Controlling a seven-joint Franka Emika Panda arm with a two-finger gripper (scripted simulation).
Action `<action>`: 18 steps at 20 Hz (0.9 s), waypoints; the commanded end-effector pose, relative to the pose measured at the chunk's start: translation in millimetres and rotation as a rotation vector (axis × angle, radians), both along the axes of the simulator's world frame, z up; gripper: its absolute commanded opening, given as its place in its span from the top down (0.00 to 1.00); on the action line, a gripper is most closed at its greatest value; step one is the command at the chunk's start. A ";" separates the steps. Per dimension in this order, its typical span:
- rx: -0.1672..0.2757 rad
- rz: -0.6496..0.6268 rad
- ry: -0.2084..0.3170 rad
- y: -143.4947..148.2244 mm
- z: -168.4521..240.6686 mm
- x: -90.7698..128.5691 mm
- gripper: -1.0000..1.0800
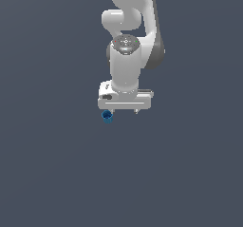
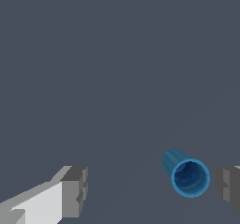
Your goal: Pick up the object and move it to a goal position.
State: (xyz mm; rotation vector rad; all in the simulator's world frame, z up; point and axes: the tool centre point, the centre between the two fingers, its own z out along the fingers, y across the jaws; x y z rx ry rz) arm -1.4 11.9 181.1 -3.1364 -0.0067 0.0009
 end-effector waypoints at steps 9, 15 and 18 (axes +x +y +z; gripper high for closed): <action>0.000 -0.011 -0.012 -23.1 9.8 1.4 0.04; 0.001 -0.016 -0.013 -24.4 9.2 1.1 0.04; 0.002 -0.044 -0.012 -27.8 4.1 -1.4 0.04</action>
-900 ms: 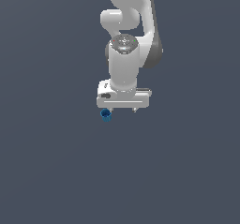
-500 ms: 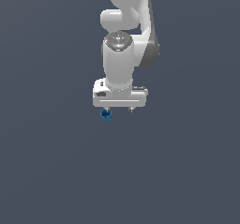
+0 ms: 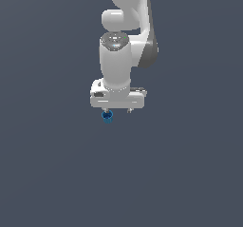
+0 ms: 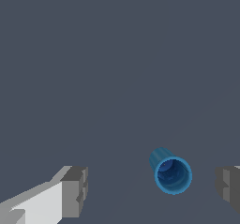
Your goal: Pick up the object and move it to a goal position.
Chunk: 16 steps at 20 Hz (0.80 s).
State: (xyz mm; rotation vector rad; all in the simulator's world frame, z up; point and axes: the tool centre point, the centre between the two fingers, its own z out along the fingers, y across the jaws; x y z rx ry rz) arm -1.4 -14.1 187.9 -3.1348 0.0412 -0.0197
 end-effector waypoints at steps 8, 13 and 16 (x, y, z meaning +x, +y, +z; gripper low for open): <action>0.004 -0.164 0.006 -18.0 -31.1 -16.3 0.04; 0.005 -0.316 0.010 -34.7 -58.0 -33.7 0.04; 0.003 -0.401 0.012 -44.0 -72.0 -44.2 0.04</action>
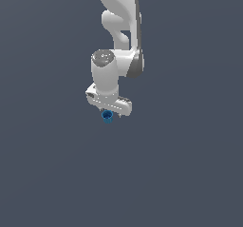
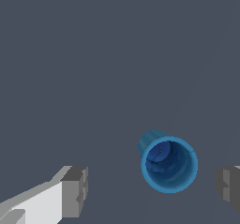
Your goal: Pick up the object and move it to a goal position.
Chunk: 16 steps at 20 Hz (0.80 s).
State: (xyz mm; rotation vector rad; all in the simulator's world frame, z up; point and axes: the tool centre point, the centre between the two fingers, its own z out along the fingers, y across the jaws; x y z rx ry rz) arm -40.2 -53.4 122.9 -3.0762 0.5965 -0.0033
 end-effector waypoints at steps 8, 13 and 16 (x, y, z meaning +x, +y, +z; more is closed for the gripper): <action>-0.006 -0.184 0.004 -20.0 -28.9 -24.4 0.04; -0.007 -0.209 0.004 -22.6 -32.6 -27.9 0.04; -0.007 -0.203 0.005 -22.1 -33.3 -27.3 0.04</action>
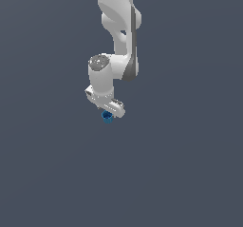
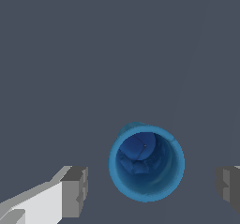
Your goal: Pick up the object and move it to a goal position.
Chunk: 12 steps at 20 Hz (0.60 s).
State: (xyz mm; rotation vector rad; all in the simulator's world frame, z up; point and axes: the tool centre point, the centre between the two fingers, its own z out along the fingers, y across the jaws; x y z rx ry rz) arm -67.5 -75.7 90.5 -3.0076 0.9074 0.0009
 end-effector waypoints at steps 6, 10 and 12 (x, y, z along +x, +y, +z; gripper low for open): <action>0.000 -0.002 0.000 0.1 -20.7 -1.0 0.04; 0.000 -0.005 0.000 -0.2 -40.0 -1.7 0.04; 0.000 -0.005 0.000 -0.3 -45.8 -1.5 0.04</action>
